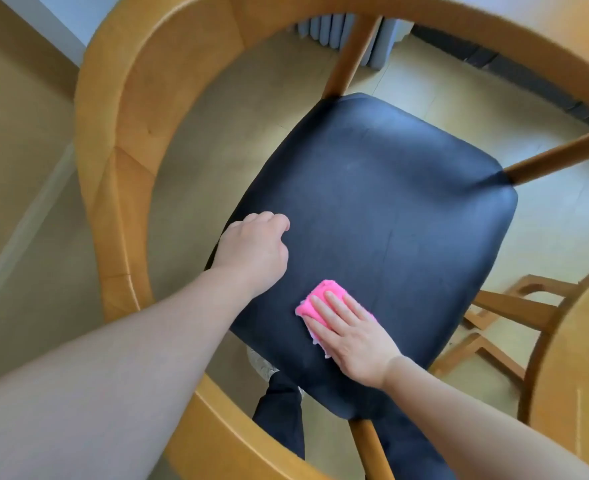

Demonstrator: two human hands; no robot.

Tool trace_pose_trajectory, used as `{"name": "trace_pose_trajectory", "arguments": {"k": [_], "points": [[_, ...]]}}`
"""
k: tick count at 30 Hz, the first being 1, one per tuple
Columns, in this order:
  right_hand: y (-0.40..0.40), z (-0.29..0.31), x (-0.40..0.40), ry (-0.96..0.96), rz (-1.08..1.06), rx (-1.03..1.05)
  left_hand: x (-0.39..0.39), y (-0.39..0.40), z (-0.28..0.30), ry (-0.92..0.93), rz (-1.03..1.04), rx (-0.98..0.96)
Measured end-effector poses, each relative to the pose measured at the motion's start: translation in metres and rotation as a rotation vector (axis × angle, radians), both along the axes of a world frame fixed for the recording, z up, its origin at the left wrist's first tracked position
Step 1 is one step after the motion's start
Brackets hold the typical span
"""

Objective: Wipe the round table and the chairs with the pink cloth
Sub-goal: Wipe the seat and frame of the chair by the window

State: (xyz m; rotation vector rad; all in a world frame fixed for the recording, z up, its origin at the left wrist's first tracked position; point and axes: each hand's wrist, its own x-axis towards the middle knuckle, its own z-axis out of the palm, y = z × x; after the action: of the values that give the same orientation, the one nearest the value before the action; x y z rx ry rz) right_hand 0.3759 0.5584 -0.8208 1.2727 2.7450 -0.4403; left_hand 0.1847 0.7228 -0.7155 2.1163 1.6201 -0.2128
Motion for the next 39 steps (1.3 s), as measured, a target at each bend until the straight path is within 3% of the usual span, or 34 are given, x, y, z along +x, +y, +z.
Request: {"name": "trace_pose_trajectory", "arguments": {"k": [6, 10, 15, 19, 22, 25, 28, 32, 36, 39], "points": [[0.026, 0.002, 0.029, 0.043, 0.128, 0.056, 0.007, -0.021, 0.004, 0.0, 0.008, 0.031], [0.067, 0.004, 0.084, 0.059, -0.201, 0.098, 0.013, -0.032, -0.002, 0.039, 0.072, 0.025], [0.09, 0.007, 0.171, -0.028, -0.476, -0.035, 0.045, -0.053, -0.001, -0.002, 0.109, 0.016], [0.083, 0.009, 0.16, -0.027, -0.67, -0.205, 0.059, -0.06, 0.009, -0.003, 0.129, 0.009], [0.071, 0.028, 0.139, 0.221, -0.779, -0.377, 0.065, -0.068, 0.024, -0.015, 0.144, 0.003], [0.069, 0.077, 0.119, 0.801, -1.257, -0.713, 0.073, -0.08, 0.05, -0.071, 0.171, -0.07], [0.069, 0.131, 0.116, 1.137, -1.51, -0.902, 0.082, -0.085, 0.086, -0.205, 0.207, -0.119], [0.065, 0.227, 0.111, 1.381, -1.404, -1.026, 0.094, -0.087, 0.151, -0.415, 0.275, -0.121], [0.061, 0.337, 0.092, 1.512, -1.056, -1.107, 0.097, -0.088, 0.238, -0.698, 0.396, -0.13], [0.056, 0.414, 0.076, 1.538, -0.753, -1.042, 0.093, -0.098, 0.304, -0.835, 0.479, -0.089]]}}
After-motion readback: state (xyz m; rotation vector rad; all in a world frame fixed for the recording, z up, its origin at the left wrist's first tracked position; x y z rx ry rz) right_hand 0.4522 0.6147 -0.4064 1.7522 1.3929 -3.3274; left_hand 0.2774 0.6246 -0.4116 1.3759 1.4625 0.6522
